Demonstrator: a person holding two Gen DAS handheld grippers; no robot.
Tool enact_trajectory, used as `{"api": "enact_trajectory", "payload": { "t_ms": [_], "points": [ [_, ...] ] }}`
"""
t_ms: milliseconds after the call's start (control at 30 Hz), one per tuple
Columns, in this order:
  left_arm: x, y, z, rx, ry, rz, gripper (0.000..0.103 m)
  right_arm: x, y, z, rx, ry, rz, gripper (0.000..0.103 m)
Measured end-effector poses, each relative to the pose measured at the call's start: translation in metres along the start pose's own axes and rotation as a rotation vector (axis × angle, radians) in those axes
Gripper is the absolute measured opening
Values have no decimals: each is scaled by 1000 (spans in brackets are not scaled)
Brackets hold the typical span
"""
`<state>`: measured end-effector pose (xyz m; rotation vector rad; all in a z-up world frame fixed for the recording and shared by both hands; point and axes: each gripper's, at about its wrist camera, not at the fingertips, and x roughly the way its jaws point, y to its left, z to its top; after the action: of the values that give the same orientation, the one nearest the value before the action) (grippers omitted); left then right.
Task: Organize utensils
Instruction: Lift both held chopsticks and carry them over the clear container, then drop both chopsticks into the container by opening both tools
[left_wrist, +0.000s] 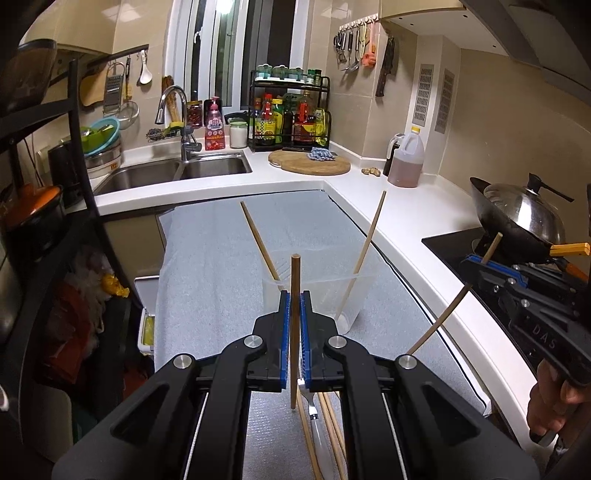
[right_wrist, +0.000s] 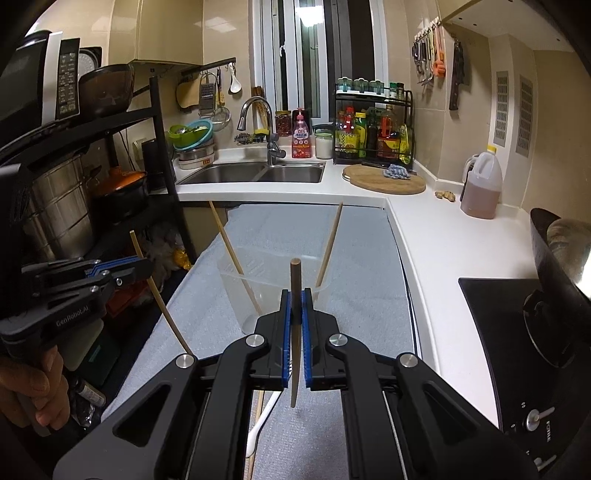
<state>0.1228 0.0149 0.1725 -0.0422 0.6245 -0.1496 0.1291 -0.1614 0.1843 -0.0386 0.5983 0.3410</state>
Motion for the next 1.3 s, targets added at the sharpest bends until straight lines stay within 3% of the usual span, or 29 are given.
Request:
{"api": "enact_trajectory", "payload": {
  "t_ms": [200,567,700,900,1067,1133,1200,1233,1300],
  "points": [
    [-17,2,34,4,-26,-32,5,-13,-1,46,6,-34,26,6],
    [-35,4,114,-17,-199,-71,5,-10,-4,123,7,-174,32,6],
    [-10,11,121,-43,-210,-46,5,17,-12,120,43,-180,24,6],
    [55,19,98,-46,-89,-11,5,71,-18,97,47,-95,25,6],
    [84,20,76,-43,-18,3,5,99,-20,78,52,-44,32,6],
    [90,20,70,-38,4,6,6,106,-17,70,38,-22,35,9],
    [90,21,67,-39,15,10,14,109,-16,65,30,-4,24,12],
    [86,21,66,-38,8,11,23,109,-17,64,34,1,23,15],
    [71,20,69,-33,-23,16,26,103,-19,65,44,-5,8,35]
  ]
}}
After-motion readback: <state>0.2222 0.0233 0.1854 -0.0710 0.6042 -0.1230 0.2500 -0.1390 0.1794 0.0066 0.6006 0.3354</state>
